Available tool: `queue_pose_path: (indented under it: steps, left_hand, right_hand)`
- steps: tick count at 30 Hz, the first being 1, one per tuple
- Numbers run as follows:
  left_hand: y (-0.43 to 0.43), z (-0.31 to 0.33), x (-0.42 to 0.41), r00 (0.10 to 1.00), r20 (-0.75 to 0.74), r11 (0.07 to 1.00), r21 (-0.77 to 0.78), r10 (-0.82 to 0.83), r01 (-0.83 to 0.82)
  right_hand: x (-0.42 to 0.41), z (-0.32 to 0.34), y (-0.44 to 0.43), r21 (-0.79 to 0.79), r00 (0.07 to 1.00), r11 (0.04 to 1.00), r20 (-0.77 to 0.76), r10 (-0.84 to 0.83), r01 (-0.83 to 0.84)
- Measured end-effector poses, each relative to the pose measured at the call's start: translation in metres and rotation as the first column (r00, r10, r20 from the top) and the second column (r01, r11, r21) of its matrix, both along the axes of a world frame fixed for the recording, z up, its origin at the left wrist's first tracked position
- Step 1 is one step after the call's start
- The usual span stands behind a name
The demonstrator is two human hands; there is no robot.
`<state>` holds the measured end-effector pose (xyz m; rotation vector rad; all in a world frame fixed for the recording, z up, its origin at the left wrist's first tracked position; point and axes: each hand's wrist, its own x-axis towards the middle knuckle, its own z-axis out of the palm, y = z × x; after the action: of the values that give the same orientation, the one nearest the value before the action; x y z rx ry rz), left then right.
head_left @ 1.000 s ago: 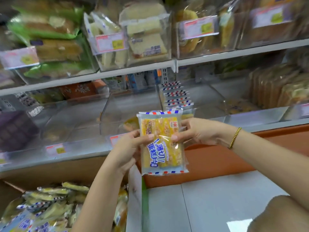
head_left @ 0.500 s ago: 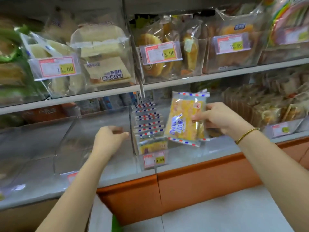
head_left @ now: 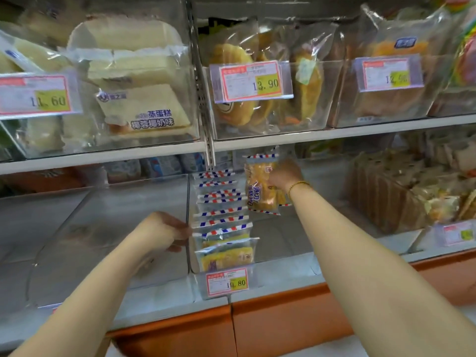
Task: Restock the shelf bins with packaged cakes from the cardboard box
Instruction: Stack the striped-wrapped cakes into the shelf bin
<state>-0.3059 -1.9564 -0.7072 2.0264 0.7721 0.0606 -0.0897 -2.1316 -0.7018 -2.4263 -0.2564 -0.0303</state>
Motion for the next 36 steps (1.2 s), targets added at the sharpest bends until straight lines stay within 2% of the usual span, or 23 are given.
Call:
queue_pose_path:
  steps: [4,6,9,13,16,18,20,23,26,29,33,36]
  left_hand:
    - [0.003,0.001,0.005,0.999,-0.03,1.0,-0.003,-0.029,0.029]
    - [0.005,-0.003,0.005,0.999,-0.012,0.999,-0.005,-0.041,0.041]
    - [0.009,-0.008,0.005,0.999,0.025,0.999,-0.021,-0.039,0.04]
    - [0.01,-0.011,0.004,0.998,0.052,0.998,-0.052,-0.018,0.021]
    - [0.008,-0.011,0.003,0.998,0.06,0.999,-0.044,-0.015,0.017]
    - [0.007,-0.012,0.002,0.998,0.059,0.999,-0.039,-0.01,0.012]
    - [0.005,-0.013,0.002,0.998,0.061,0.999,-0.033,-0.004,0.006]
    - [0.004,-0.013,0.001,0.998,0.064,0.999,-0.048,0.005,-0.002]
    - [0.006,-0.014,0.001,0.999,0.053,0.998,-0.062,0.01,-0.007]
    - [0.006,-0.014,0.002,0.999,0.036,0.998,-0.063,0.012,-0.009]
    - [0.005,-0.012,-0.001,0.999,0.035,0.998,-0.062,0.02,-0.018]
    - [0.002,-0.011,-0.015,0.997,0.046,0.998,0.012,-0.06,0.06]
  right_hand:
    - [0.008,-0.026,0.031,0.161,0.998,0.985,-0.02,0.063,-0.059]
    - [0.009,-0.039,0.037,0.086,0.997,0.994,-0.025,0.076,-0.074]
    - [0.012,-0.047,0.034,-0.136,0.997,0.989,-0.061,0.053,-0.061]
    - [0.007,-0.036,0.036,-0.216,0.994,0.971,-0.045,0.098,-0.106]
    - [-0.002,-0.034,0.041,-0.214,0.916,0.914,-0.289,0.278,-0.345]
    - [-0.011,-0.041,0.038,-0.239,0.866,0.87,-0.38,0.324,-0.43]
    - [-0.009,-0.053,0.034,-0.311,0.882,0.838,-0.304,0.36,-0.449]
    - [0.012,-0.071,0.039,-0.326,0.941,0.883,-0.138,0.308,-0.337]
    - [0.038,-0.087,0.048,-0.357,0.962,0.896,-0.041,0.269,-0.265]
    - [0.03,-0.08,0.046,-0.332,0.959,0.903,-0.02,0.281,-0.272]
    - [-0.007,-0.052,0.035,-0.321,0.939,0.883,-0.106,0.327,-0.343]
    - [-0.038,-0.017,0.025,-0.335,0.977,0.92,0.002,0.214,-0.201]
